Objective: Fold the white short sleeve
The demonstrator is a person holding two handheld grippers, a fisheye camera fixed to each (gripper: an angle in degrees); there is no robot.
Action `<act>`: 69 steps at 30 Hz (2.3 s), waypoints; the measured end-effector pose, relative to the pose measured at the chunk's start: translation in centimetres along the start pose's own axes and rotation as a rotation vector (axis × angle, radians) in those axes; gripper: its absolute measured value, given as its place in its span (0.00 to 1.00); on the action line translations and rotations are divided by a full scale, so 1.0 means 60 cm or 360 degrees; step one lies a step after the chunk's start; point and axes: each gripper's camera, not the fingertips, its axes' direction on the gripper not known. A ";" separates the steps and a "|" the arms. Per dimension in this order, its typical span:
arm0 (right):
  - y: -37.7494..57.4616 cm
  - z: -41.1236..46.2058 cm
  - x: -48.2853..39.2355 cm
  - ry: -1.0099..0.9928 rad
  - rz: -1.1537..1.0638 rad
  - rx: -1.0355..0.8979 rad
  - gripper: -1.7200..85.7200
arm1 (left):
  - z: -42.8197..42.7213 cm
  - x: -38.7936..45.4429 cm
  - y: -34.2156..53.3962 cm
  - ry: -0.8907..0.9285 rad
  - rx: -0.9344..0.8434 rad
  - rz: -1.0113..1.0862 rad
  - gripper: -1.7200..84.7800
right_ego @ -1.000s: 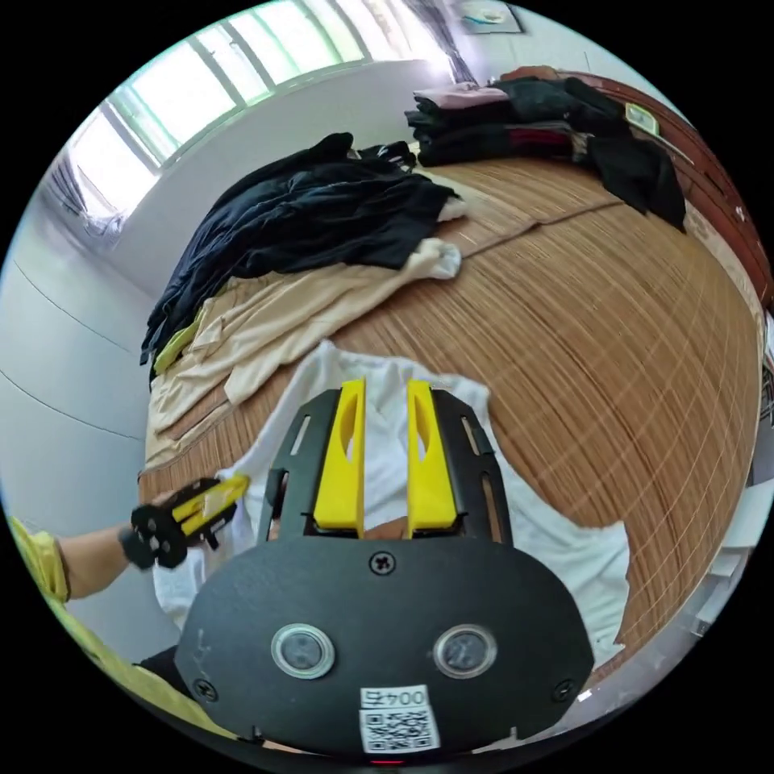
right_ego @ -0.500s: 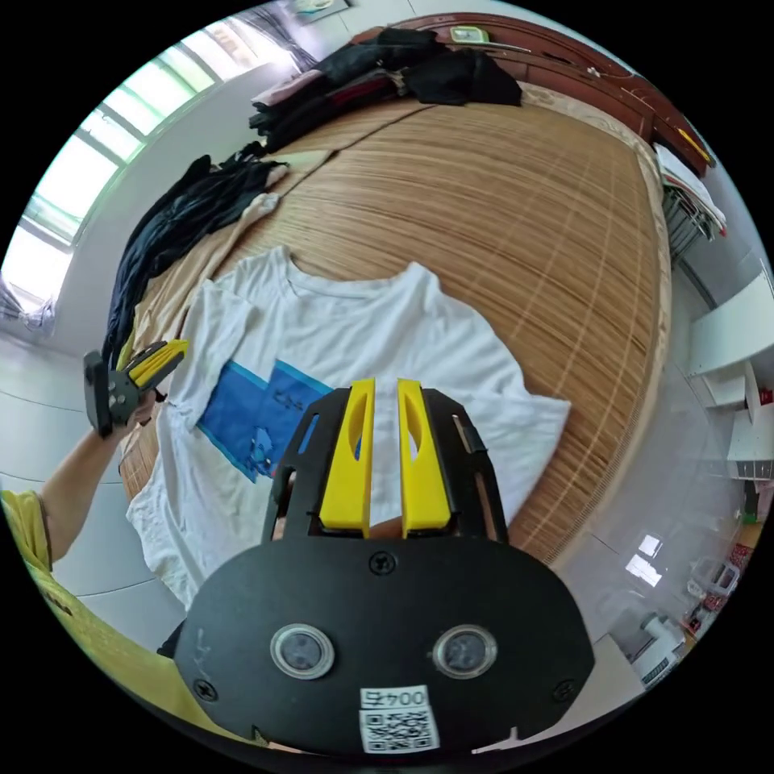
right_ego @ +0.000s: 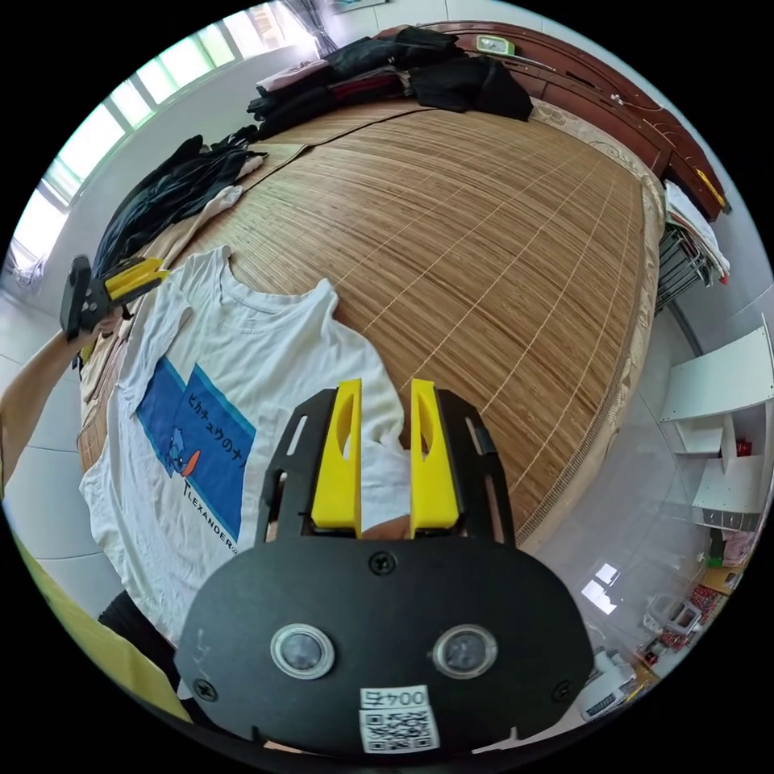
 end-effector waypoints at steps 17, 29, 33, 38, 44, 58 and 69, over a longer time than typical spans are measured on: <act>0.033 0.101 -0.054 -0.0150 -0.0131 0.0012 0.13 | 0.135 0.120 -0.056 0.0140 0.0036 0.0535 0.04; 0.087 0.108 -0.116 0.0132 -0.0091 0.0140 0.02 | 0.180 0.157 -0.036 -0.0133 0.0107 0.0349 0.03; 0.081 0.105 -0.104 0.0247 -0.0050 0.0167 0.02 | 0.199 0.165 -0.093 -0.0266 0.0127 0.0296 0.03; 0.060 0.098 -0.057 0.0190 0.0050 0.0133 0.05 | 0.190 0.140 -0.139 -0.0336 0.0109 0.0179 0.03; 0.076 0.026 -0.067 -0.0008 0.0055 0.0408 0.06 | 0.104 0.048 -0.002 -0.0277 0.0216 -0.0234 0.03; -0.002 0.043 -0.101 -0.0339 0.0194 0.0360 0.08 | 0.197 0.084 0.169 -0.0169 0.0020 -0.0210 0.02; -0.248 0.066 -0.476 -0.0281 -0.0414 0.0288 0.08 | 0.192 0.067 0.185 -0.0092 0.0090 -0.0281 0.02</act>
